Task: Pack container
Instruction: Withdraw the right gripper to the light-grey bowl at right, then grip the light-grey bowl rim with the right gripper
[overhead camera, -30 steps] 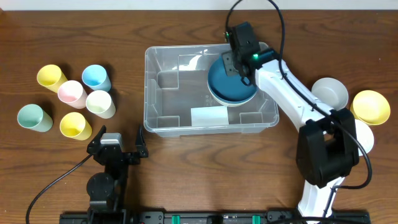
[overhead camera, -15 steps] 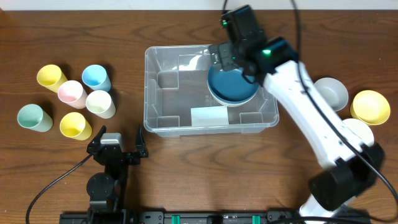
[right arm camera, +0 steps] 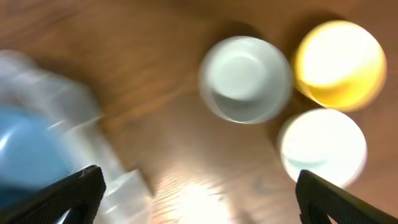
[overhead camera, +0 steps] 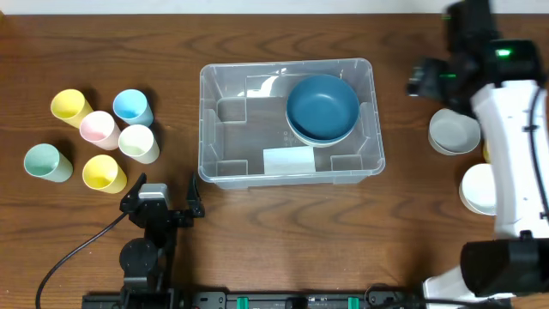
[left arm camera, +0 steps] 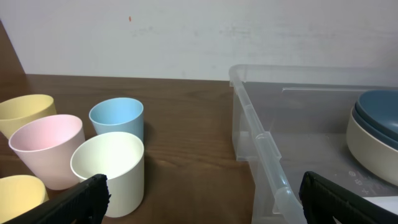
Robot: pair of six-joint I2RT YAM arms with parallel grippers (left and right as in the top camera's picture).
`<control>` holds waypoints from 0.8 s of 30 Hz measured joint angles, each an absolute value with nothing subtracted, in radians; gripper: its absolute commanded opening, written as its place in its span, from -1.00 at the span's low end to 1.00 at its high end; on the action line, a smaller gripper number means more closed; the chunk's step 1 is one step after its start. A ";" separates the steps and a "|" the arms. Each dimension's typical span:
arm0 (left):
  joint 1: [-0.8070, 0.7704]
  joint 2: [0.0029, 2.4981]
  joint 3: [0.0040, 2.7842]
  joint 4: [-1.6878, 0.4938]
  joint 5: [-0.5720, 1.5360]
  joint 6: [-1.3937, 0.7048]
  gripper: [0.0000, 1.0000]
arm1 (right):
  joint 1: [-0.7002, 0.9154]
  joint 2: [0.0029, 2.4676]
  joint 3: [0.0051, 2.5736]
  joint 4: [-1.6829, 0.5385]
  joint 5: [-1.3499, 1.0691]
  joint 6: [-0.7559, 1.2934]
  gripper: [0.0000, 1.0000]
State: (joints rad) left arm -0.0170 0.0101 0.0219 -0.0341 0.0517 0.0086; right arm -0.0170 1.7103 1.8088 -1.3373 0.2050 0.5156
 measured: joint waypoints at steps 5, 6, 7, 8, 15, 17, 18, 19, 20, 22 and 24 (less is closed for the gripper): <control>-0.017 0.010 0.022 -0.034 0.052 0.008 0.96 | -0.166 1.710 1.697 -1.297 0.206 0.582 0.85; -0.017 0.010 0.022 -0.034 0.052 0.009 0.96 | -0.193 1.710 1.658 -1.278 0.205 0.590 0.81; -0.017 0.010 0.022 -0.034 0.052 0.008 0.96 | -0.213 1.710 1.623 -1.257 0.201 0.595 0.77; -0.017 0.010 0.022 -0.034 0.052 0.009 0.96 | -0.232 1.710 1.581 -1.227 0.199 0.599 0.72; -0.017 0.010 0.022 -0.034 0.052 0.008 0.96 | -0.279 1.711 1.334 -0.994 0.140 0.616 0.58; -0.017 0.010 0.022 -0.034 0.052 0.008 0.96 | -0.279 1.711 1.292 -0.937 0.124 0.616 0.53; -0.017 0.010 0.022 -0.034 0.052 0.008 0.96 | -0.279 1.711 1.274 -0.912 0.118 0.616 0.50; -0.017 0.010 0.022 -0.034 0.052 0.008 0.96 | -0.279 1.711 1.259 -0.889 0.114 0.616 0.46; -0.017 0.010 0.022 -0.034 0.052 0.009 0.96 | -0.279 1.711 1.250 -0.874 0.111 0.616 0.41; -0.017 0.010 0.022 -0.034 0.052 0.008 0.96 | -0.279 1.711 1.231 -0.841 0.105 0.616 0.31; -0.017 0.010 0.022 -0.034 0.052 0.008 0.96 | -0.279 1.711 1.209 -0.807 0.104 0.614 0.18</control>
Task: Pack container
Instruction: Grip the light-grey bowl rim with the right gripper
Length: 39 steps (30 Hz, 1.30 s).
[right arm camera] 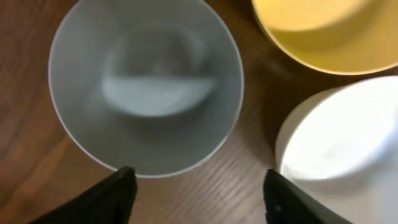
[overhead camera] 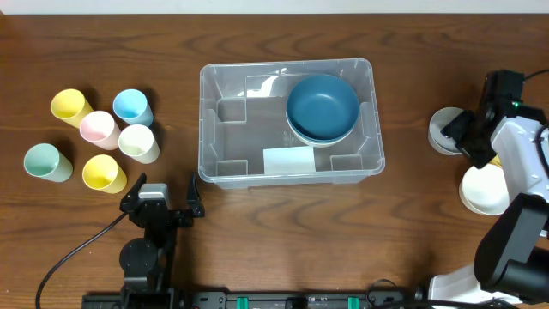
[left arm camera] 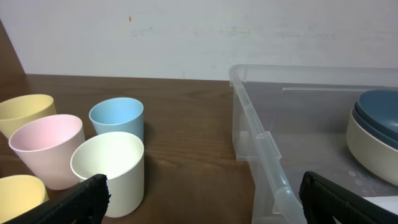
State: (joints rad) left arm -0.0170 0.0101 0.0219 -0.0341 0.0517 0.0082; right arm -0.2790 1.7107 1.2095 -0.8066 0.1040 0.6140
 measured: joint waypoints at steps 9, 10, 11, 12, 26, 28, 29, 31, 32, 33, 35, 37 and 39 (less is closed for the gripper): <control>-0.017 0.010 0.022 -0.034 0.052 0.008 0.96 | -0.279 1.711 1.128 -0.716 0.101 0.620 -0.06; -0.017 0.010 0.022 -0.034 0.052 0.008 0.96 | -0.279 1.711 1.120 -0.708 0.101 0.620 -0.08; -0.017 0.010 0.022 -0.034 0.052 0.008 0.96 | -0.279 1.711 1.114 -0.702 0.101 0.621 -0.10; -0.017 0.010 0.022 -0.034 0.052 0.008 0.96 | -0.279 1.711 1.105 -0.693 0.101 0.621 -0.13; -0.017 0.010 0.022 -0.034 0.052 0.009 0.96 | -0.279 1.711 1.040 -0.611 0.101 0.625 -0.55; -0.017 0.010 0.022 -0.034 0.052 0.009 0.95 | -0.279 1.711 1.040 -0.607 0.102 0.625 -0.62; -0.017 0.010 0.022 -0.034 0.052 0.008 0.96 | -0.279 1.711 1.040 -0.606 0.102 0.625 -0.65; -0.017 0.010 0.022 -0.034 0.052 0.008 0.96 | -0.279 1.711 1.040 -0.605 0.103 0.625 -0.76; -0.017 0.010 0.022 -0.034 0.052 0.009 0.96 | -0.279 1.711 1.040 -0.604 0.105 0.625 -0.85; -0.017 0.010 0.022 -0.034 0.052 0.008 0.96 | -0.279 1.711 1.040 -0.604 0.106 0.626 -0.92; -0.017 0.010 0.022 -0.034 0.052 0.009 0.96 | -0.279 1.711 1.040 -0.603 0.108 0.627 -0.97; -0.017 0.010 0.022 -0.034 0.052 0.008 0.96 | -0.279 1.710 1.040 -0.601 0.109 0.629 -0.98; -0.017 0.010 0.022 -0.034 0.052 0.008 0.96 | -0.279 1.710 1.040 -0.595 0.109 0.629 -0.97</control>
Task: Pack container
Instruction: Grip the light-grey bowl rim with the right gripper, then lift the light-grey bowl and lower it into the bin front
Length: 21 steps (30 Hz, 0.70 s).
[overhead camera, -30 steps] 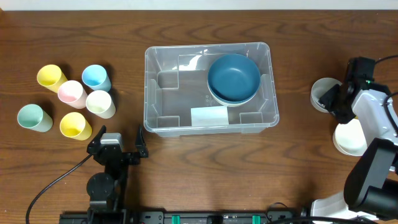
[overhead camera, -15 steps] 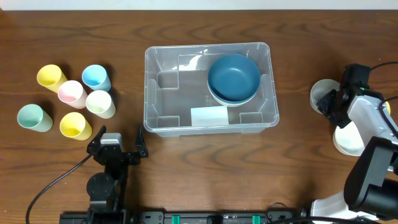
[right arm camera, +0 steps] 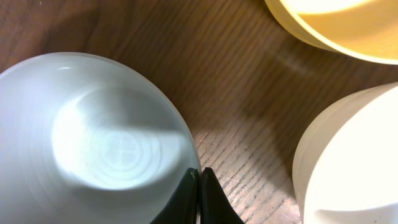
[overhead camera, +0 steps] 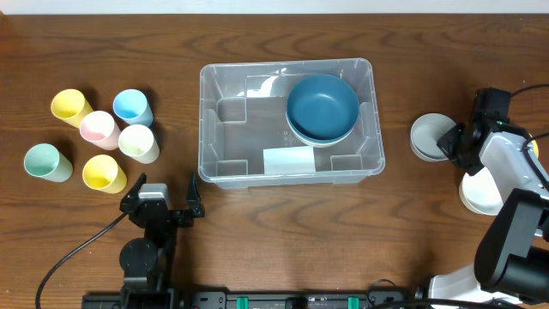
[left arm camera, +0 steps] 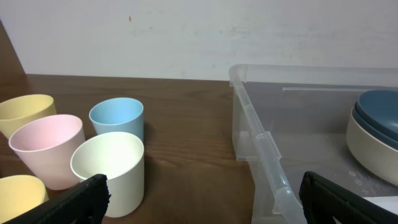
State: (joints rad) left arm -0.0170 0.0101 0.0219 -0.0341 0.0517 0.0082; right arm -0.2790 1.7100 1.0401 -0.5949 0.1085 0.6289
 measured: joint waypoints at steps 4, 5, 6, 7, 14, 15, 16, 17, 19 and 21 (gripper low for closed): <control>-0.017 0.010 0.022 -0.034 0.052 0.008 0.96 | -0.279 1.710 1.040 -0.587 0.108 0.629 -0.98; -0.017 0.010 0.022 -0.034 0.052 0.008 0.96 | -0.279 1.710 1.040 -0.586 0.108 0.629 -0.97; -0.017 0.010 0.022 -0.034 0.052 0.008 0.96 | -0.279 1.710 1.040 -0.585 0.108 0.629 -0.97; -0.017 0.010 0.022 -0.034 0.052 0.008 0.96 | -0.279 1.710 1.040 -0.585 0.108 0.629 -0.98; -0.017 0.010 0.022 -0.034 0.052 0.008 0.96 | -0.279 1.710 1.068 -0.615 0.086 0.629 -0.97; -0.017 0.010 0.022 -0.034 0.052 0.008 0.96 | -0.279 1.710 1.087 -0.632 0.077 0.629 -0.97; -0.017 0.010 0.022 -0.034 0.052 0.008 0.96 | -0.279 1.710 1.109 -0.651 0.071 0.629 -0.97; -0.017 0.010 0.022 -0.034 0.052 0.008 0.96 | -0.279 1.710 1.133 -0.671 0.066 0.628 -0.98; -0.017 0.010 0.022 -0.034 0.052 0.008 0.96 | -0.279 1.710 1.184 -0.711 0.058 0.628 -0.98; -0.017 0.010 0.022 -0.034 0.052 0.008 0.96 | -0.279 1.710 1.235 -0.749 0.051 0.624 -0.98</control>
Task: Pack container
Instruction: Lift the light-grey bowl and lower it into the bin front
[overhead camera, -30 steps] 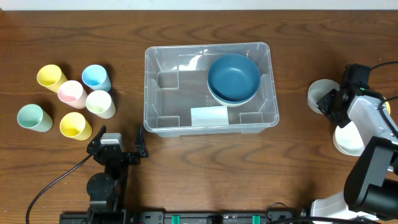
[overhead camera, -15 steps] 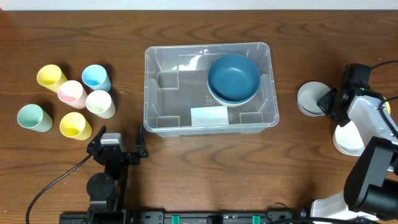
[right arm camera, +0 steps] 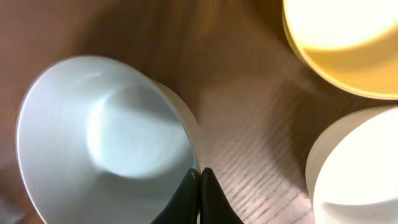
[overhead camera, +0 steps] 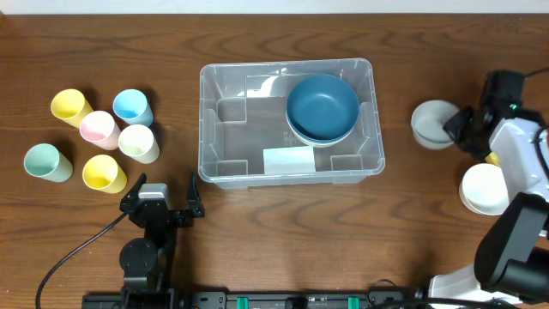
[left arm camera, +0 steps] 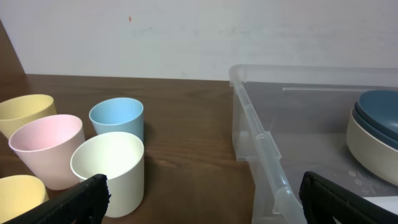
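Observation:
The clear plastic container point(overhead camera: 221, 129) stands mid-table, and a dark blue bowl point(overhead camera: 322, 105) is nested on a pale bowl in its right half. To the container's right, my right gripper point(right arm camera: 199, 180) is shut on the rim of a pale grey bowl point(right arm camera: 106, 137), which looks tilted. The overhead view shows the same grey bowl point(overhead camera: 431, 123) and the right gripper point(overhead camera: 459, 129). My left gripper point(left arm camera: 205, 208) stays open and empty near the front edge, facing the cups and the container wall.
Several pastel cups point(overhead camera: 99, 137) stand in a cluster left of the container. A yellow bowl point(right arm camera: 348, 43) and a white bowl point(right arm camera: 364, 177) sit on the table right of the held bowl. The white bowl point(overhead camera: 483, 189) lies near the right edge.
The right gripper, still shut on the grey bowl's rim, has shifted a little toward the far side. The bowl now looks tilted in its grasp. The left arm has not moved.
First the right arm was above the three bowls with its gripper open. Then it was low over the grey bowl, fingers apart at its rim. Then it was shut on that rim, the bowl shifted left, and now it holds the bowl tilted.

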Robot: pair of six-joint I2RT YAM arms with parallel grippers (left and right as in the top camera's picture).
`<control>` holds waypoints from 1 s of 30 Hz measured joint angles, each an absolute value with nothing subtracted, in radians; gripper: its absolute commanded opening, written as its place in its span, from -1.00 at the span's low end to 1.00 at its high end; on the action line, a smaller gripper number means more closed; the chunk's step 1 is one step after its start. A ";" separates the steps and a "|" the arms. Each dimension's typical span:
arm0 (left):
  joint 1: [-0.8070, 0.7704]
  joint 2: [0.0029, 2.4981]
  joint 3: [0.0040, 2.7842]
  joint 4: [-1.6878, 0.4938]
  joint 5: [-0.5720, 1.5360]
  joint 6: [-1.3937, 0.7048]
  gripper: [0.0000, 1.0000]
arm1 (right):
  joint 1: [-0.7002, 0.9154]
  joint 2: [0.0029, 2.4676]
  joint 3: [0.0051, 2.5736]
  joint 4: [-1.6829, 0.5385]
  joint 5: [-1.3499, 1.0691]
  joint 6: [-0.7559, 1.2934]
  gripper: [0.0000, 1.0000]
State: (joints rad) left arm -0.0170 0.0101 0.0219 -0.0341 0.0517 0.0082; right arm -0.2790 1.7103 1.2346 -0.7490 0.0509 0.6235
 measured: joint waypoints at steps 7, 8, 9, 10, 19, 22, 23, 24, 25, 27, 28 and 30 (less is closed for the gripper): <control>-0.017 0.010 0.022 -0.034 0.052 0.008 0.96 | -0.278 1.710 1.433 -0.884 -0.019 0.566 -0.97; -0.017 0.010 0.022 -0.034 0.052 0.008 0.96 | -0.276 1.710 1.462 -0.903 -0.034 0.552 -0.98; -0.017 0.010 0.022 -0.034 0.052 0.008 0.96 | -0.274 1.710 1.480 -0.916 -0.046 0.541 -0.97; -0.017 0.010 0.022 -0.034 0.052 0.008 0.96 | -0.268 1.710 1.507 -0.934 -0.063 0.524 -0.97; -0.017 0.010 0.022 -0.034 0.052 0.008 0.96 | -0.124 1.710 1.679 -1.040 -0.185 0.419 -0.97; -0.017 0.010 0.022 -0.034 0.052 0.008 0.96 | -0.047 1.710 1.718 -1.048 -0.206 0.405 -0.98; -0.017 0.010 0.022 -0.034 0.052 0.008 0.96 | -0.011 1.710 1.726 -1.046 -0.211 0.403 -0.98; -0.017 0.010 0.022 -0.034 0.052 0.008 0.96 | 0.015 1.710 1.731 -1.043 -0.214 0.401 -0.97; -0.017 0.010 0.022 -0.034 0.052 0.008 0.96 | 0.048 1.710 1.733 -1.039 -0.217 0.400 -0.97; -0.017 0.010 0.022 -0.034 0.052 0.008 0.96 | 0.110 1.710 1.733 -1.030 -0.221 0.400 -0.97; -0.017 0.010 0.022 -0.034 0.052 0.008 0.96 | 0.147 1.710 1.733 -1.026 -0.220 0.400 -0.97; -0.017 0.010 0.022 -0.034 0.052 0.009 0.96 | 0.212 1.710 1.733 -1.014 -0.221 0.401 -0.95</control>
